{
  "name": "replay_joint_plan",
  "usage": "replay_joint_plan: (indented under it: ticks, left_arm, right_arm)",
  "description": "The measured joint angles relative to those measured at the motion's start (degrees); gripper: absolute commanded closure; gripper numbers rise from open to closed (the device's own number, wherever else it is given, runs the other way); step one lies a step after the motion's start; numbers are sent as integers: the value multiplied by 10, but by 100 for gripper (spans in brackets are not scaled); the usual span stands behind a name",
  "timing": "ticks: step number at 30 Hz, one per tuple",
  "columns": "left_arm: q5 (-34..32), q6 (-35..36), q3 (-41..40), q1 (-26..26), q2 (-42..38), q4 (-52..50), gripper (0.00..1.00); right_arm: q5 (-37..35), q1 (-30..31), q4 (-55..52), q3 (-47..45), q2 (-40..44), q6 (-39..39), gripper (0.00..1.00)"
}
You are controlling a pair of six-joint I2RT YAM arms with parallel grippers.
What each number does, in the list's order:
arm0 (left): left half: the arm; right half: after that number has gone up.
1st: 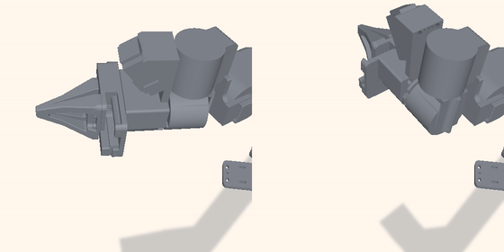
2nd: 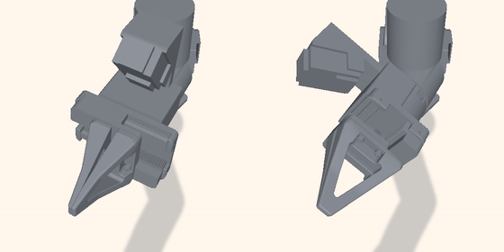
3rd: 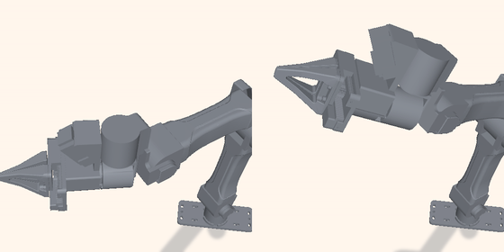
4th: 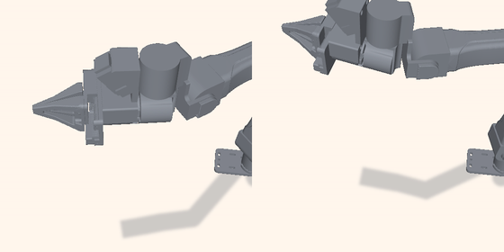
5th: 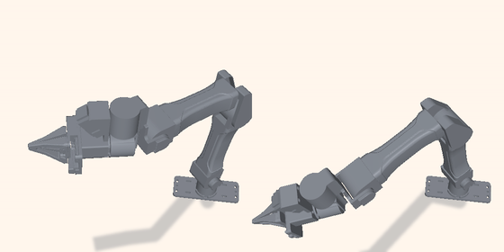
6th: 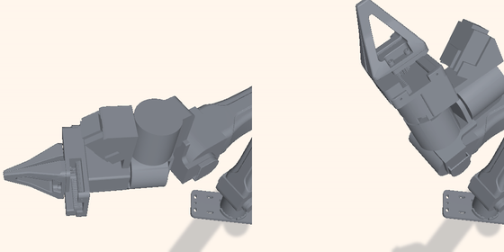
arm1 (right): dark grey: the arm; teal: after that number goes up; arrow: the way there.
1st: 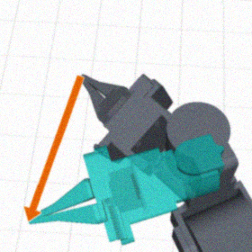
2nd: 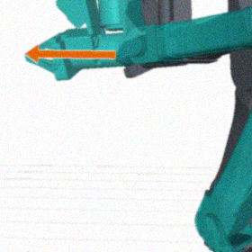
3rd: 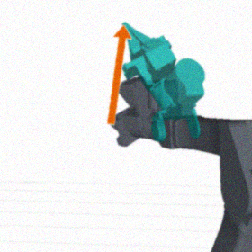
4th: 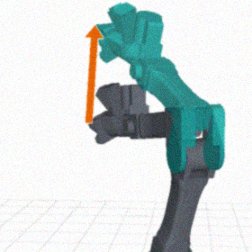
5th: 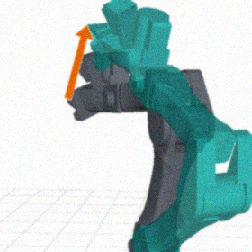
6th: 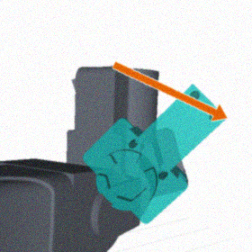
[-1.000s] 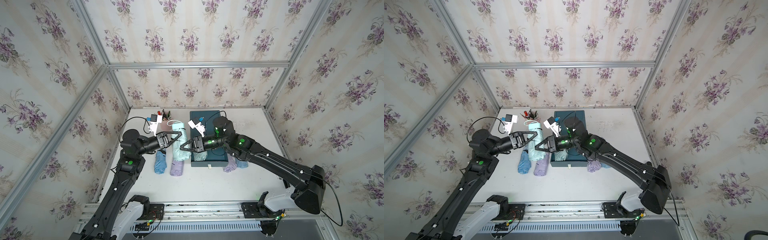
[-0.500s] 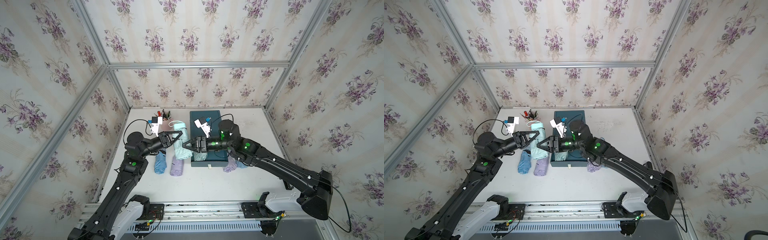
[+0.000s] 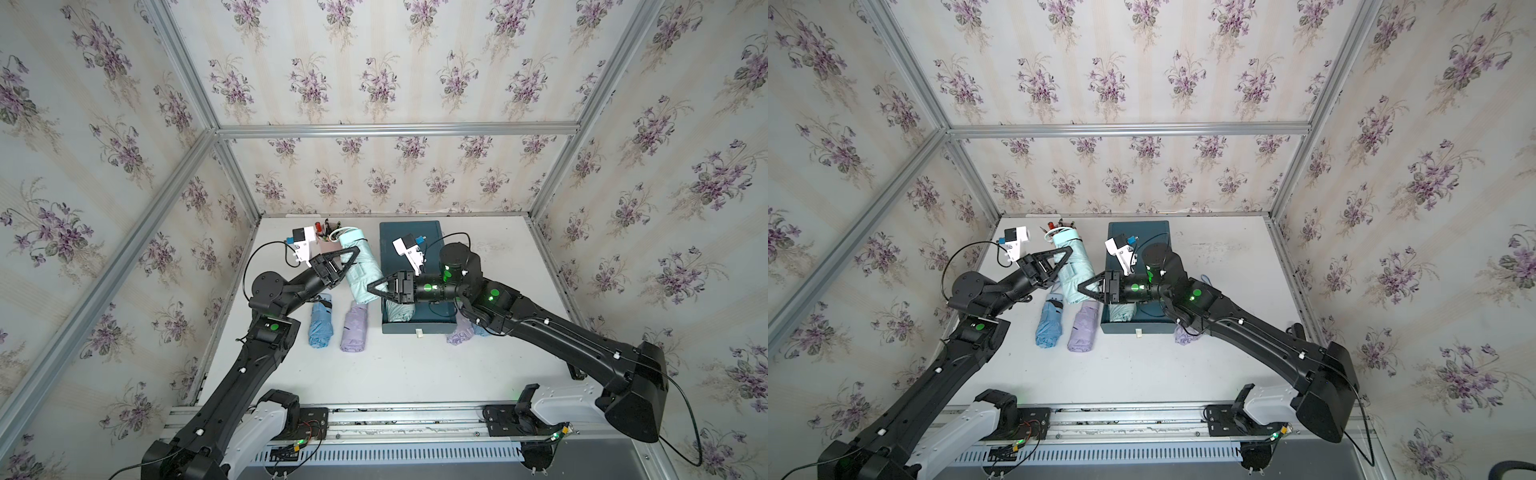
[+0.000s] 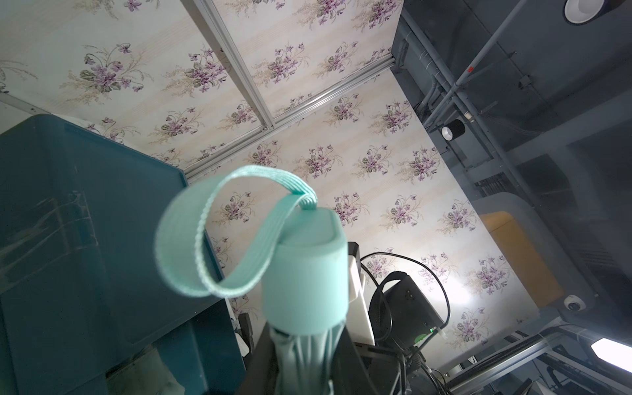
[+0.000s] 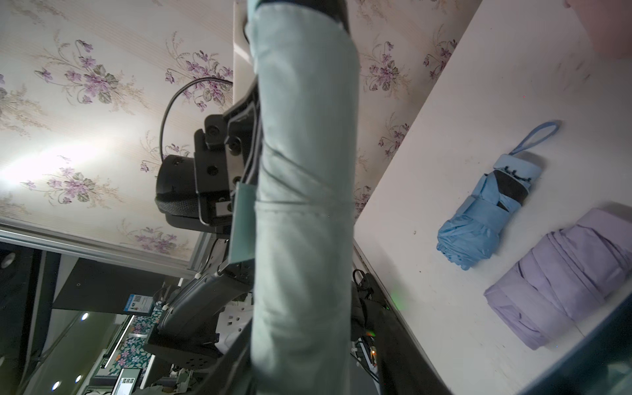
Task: Place the umbrella in the drawer by color
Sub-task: Pick up the umbrella from the center of the board, then place the umbrella in the drawer.
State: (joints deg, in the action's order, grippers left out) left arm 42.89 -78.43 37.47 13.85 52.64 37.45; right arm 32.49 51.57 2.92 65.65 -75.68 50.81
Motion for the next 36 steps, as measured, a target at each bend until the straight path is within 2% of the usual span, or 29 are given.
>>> replay_joint_plan:
  ticks: [2, 3, 4, 6, 7, 11, 13, 16, 18, 20, 21, 24, 30, 36]
  left_arm:
    - [-6, 1, 0, 7, 0, -3, 100]
    - [-12, 5, 0, 12, -2, -8, 95]
    - [-16, 12, 0, 17, -3, -16, 84]
    - [-31, 36, 6, 31, -8, -54, 30]
    - [-37, 50, 9, 37, -10, -73, 19]
    - [-79, 128, 37, 59, -27, -216, 7]
    - [-108, 169, 61, 64, -33, -294, 3]
    - [-163, 238, 112, 64, -23, -400, 1]
    - [-192, 282, 149, 64, 7, -459, 2]
    - [-190, 329, 193, 64, 54, -506, 10]
    - [-185, 354, 222, 68, 90, -527, 4]
    - [-179, 404, 279, 87, 166, -580, 4]
    - [-193, 465, 336, 129, 247, -638, 6]
    - [-275, 515, 399, 158, 313, -698, 11]
  right_arm:
    - [2, 0, 0, 0, 6, 1, 72]
    - [2, 0, -3, -1, 9, 0, 76]
    - [1, 0, -7, -2, 12, 1, 79]
    - [1, -1, -21, -5, 22, 0, 85]
    - [-1, 0, -28, -5, 26, 0, 86]
    - [-36, -6, -87, 2, 57, -6, 92]
    - [-63, -9, -126, 14, 75, -14, 97]
    - [-95, -10, -192, 32, 106, -18, 98]
    - [-107, -10, -242, 40, 127, -17, 100]
    - [-113, -10, -292, 41, 147, -10, 100]
    - [-116, -10, -320, 39, 155, -2, 100]
    - [-120, -10, -395, 22, 176, 24, 100]
    - [-107, -10, -513, -7, 202, 90, 100]
    - [-90, -30, -542, 47, 155, 111, 100]
